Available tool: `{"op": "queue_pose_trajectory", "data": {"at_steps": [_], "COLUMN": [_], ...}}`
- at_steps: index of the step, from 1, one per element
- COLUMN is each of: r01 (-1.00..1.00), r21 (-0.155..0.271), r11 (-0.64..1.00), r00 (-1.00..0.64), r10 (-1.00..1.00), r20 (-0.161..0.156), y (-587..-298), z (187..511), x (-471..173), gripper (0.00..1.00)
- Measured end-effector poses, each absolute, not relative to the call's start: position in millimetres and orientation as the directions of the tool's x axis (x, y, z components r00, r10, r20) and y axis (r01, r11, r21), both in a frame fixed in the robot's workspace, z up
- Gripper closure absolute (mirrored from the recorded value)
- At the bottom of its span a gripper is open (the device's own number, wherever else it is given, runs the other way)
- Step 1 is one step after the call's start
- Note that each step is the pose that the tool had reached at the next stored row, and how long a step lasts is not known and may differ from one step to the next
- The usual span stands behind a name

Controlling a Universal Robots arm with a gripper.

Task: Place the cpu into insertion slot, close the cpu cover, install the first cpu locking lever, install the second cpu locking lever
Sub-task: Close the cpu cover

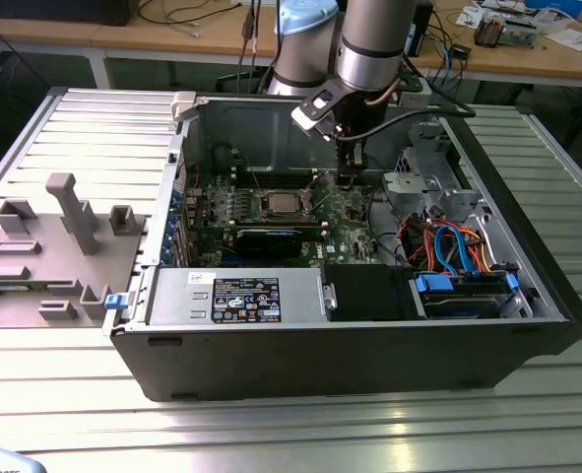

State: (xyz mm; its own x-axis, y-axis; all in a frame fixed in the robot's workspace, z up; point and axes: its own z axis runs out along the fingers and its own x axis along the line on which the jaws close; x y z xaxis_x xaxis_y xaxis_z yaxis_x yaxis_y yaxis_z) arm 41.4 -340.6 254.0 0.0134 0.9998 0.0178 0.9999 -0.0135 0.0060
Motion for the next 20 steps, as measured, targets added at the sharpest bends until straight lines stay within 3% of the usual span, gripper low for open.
{"op": "queue_pose_trajectory", "data": {"at_steps": [20], "r01": [1.000], "r21": [0.006], "r11": [-0.014], "r00": [0.013], "r10": [1.000], "r20": [0.018], "y": [-341], "z": [253], "x": [19], "gripper": [0.89]}}
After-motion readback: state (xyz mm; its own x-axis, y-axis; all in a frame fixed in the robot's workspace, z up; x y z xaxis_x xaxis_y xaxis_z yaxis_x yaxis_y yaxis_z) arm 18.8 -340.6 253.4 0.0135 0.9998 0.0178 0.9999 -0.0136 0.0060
